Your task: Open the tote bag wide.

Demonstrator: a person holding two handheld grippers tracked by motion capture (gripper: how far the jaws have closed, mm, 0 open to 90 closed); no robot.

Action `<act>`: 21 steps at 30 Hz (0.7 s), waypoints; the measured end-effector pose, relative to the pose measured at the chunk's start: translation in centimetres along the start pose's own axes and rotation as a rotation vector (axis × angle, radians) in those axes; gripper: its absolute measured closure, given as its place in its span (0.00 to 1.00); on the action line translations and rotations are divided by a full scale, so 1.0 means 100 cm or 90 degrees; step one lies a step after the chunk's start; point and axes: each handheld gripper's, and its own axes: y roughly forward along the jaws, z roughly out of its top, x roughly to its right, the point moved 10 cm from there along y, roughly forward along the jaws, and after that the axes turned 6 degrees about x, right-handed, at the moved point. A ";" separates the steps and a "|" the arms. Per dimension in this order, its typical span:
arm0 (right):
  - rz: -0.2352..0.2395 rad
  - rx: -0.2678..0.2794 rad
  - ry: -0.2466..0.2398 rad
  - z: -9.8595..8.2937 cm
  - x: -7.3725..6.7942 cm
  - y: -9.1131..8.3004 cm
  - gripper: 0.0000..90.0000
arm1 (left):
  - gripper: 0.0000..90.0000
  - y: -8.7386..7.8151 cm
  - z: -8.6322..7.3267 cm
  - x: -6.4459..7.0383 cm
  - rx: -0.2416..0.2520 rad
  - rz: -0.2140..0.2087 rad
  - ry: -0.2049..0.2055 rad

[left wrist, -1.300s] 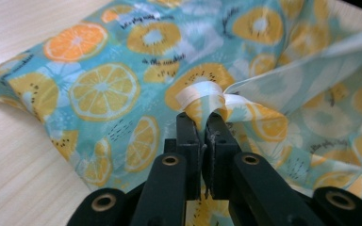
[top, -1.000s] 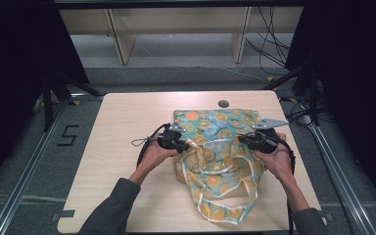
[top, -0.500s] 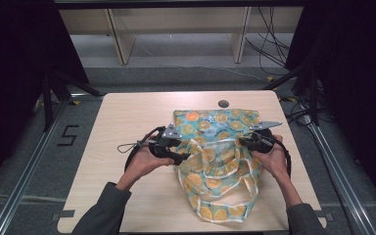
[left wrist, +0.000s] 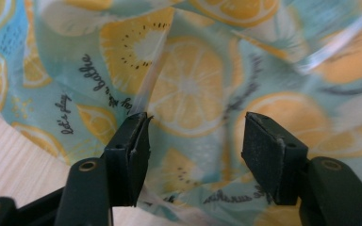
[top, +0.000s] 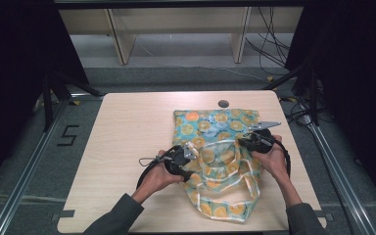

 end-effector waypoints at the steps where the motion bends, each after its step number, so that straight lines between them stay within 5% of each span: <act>1: 0.001 -0.002 0.000 0.000 0.000 0.000 1.00 | 0.45 0.003 0.000 -0.001 -0.001 0.008 -0.001; 4: 0.002 -0.004 -0.001 -0.001 -0.001 0.000 0.99 | 0.50 0.009 0.002 -0.001 0.006 0.018 0.012; 11: 0.002 -0.004 0.000 -0.001 -0.002 0.000 0.96 | 0.97 0.010 0.009 0.004 0.036 -0.002 0.065; 14: 0.000 -0.006 0.014 0.001 -0.003 -0.003 0.83 | 0.99 0.000 0.017 0.002 0.088 -0.029 0.021; 16: -0.001 0.000 0.011 0.003 -0.002 -0.005 0.76 | 0.99 -0.004 0.018 0.001 0.097 -0.039 0.015; 17: 0.003 0.005 0.020 0.007 -0.004 -0.013 0.68 | 0.99 -0.015 0.020 -0.001 0.124 -0.072 -0.015; 21: 0.025 0.023 0.002 0.013 -0.015 -0.036 0.63 | 1.00 -0.027 0.016 -0.003 0.144 -0.099 -0.028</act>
